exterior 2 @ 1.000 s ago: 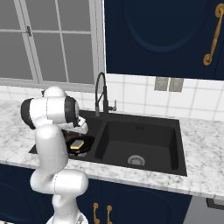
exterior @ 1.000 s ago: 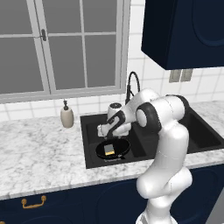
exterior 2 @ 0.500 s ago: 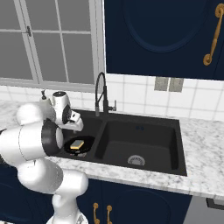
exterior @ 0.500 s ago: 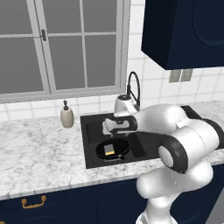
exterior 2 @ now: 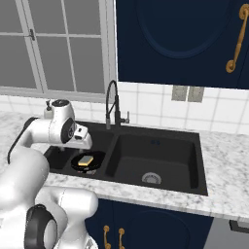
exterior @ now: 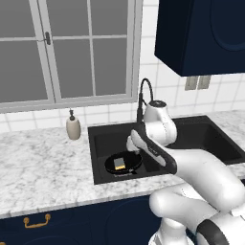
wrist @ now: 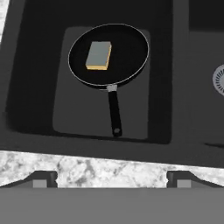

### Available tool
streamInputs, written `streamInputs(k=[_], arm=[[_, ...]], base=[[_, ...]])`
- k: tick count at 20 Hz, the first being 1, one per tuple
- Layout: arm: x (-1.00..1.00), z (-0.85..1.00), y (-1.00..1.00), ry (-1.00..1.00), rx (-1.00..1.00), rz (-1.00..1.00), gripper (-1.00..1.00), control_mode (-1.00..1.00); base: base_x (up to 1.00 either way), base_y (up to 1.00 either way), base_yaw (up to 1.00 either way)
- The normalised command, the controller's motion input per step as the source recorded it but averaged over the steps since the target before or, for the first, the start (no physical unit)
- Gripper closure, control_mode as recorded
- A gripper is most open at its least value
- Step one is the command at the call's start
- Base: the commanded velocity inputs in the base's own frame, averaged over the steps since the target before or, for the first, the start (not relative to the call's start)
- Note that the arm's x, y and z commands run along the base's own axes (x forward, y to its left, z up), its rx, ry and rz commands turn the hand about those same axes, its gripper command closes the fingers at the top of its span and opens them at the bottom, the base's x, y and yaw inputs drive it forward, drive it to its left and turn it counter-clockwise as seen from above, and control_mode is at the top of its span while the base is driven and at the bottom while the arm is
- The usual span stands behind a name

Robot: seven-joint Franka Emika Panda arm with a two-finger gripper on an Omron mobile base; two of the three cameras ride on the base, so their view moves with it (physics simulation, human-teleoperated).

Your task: Pick the pan and sponge and place them into the sink. Then turn on the water.

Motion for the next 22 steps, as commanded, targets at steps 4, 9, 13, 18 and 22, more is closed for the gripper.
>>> streamInputs(k=[4,9,13,18,22], arm=[[-0.47,0.44,-0.88,-0.02,-0.02,0.06,-1.0,-1.0],[-0.14,0.21,-0.79,-0.01,0.0,0.1,-1.0,-1.0],[0.05,0.0,-0.54,0.0,0.01,0.11,-1.0,-1.0],[0.17,0.0,-0.52,0.0,0.0,0.07,-1.0,-1.0],[0.15,0.0,-0.46,0.0,0.0,0.05,-1.0,-1.0]], base=[[0.0,0.0,0.0],[0.0,0.0,0.0],[0.0,0.0,0.0],[0.0,0.0,0.0],[0.0,0.0,0.0]])
